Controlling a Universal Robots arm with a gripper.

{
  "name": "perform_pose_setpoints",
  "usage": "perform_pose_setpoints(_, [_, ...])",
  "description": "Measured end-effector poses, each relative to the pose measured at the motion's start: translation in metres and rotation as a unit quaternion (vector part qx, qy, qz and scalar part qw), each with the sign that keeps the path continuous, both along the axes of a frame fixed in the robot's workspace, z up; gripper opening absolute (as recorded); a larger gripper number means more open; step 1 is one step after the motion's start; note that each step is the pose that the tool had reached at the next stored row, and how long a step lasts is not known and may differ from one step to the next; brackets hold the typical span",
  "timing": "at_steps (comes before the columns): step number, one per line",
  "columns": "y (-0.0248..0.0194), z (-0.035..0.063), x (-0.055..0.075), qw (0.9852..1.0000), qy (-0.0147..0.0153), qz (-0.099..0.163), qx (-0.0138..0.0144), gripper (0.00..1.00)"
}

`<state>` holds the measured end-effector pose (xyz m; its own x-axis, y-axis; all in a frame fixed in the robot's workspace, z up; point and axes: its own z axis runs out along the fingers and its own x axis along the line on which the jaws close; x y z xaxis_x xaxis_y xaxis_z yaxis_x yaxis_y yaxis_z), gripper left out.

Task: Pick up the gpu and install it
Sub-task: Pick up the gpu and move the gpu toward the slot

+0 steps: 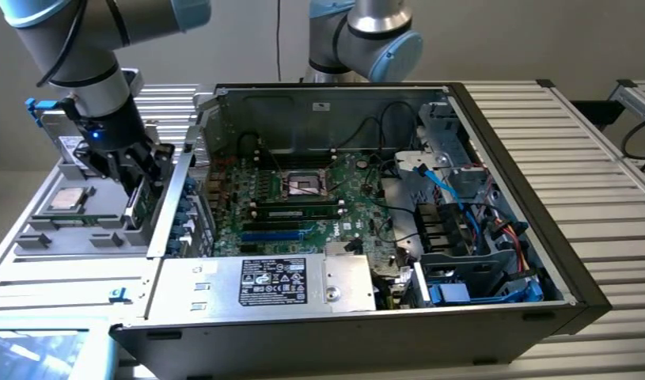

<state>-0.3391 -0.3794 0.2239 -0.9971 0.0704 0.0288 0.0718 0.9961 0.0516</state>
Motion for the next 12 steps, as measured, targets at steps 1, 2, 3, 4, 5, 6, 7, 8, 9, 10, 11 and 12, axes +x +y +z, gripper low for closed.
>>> perform_pose_setpoints(1, [0.0000,-0.0003,0.0000,1.0000,0.0001,0.000,0.0000,0.49])
perform_pose_setpoints(2, [0.0001,-0.0006,0.0000,1.0000,0.0003,0.000,0.0000,0.47])
perform_pose_setpoints(3, [0.0001,-0.0007,0.0000,1.0000,0.0004,0.000,0.0000,0.47])
perform_pose_setpoints(4, [0.0001,-0.0008,-0.0001,1.0000,0.0004,0.000,0.0000,0.41])
perform_pose_setpoints(5, [0.0001,-0.0008,-0.0001,1.0000,0.0005,0.000,0.0000,0.41])
perform_pose_setpoints(6, [0.0001,-0.0008,-0.0001,1.0000,0.0005,0.000,-0.0001,0.35])
perform_pose_setpoints(7, [0.0002,-0.0009,-0.0001,1.0000,0.0004,0.000,0.0000,0.29])
perform_pose_setpoints(8, [0.0002,-0.0009,0.0000,1.0000,0.0004,0.000,0.0000,0.29])
perform_pose_setpoints(9, [0.0002,-0.0009,0.0000,1.0000,0.0004,0.000,0.0000,0.29])
perform_pose_setpoints(10, [0.0002,-0.0009,0.0000,1.0000,0.0004,0.000,0.0000,0.29])
perform_pose_setpoints(11, [0.0002,-0.0009,0.0000,1.0000,0.0004,0.000,0.0000,0.29])
perform_pose_setpoints(12, [0.0002,-0.0009,0.0000,1.0000,0.0004,0.000,0.0000,0.29])
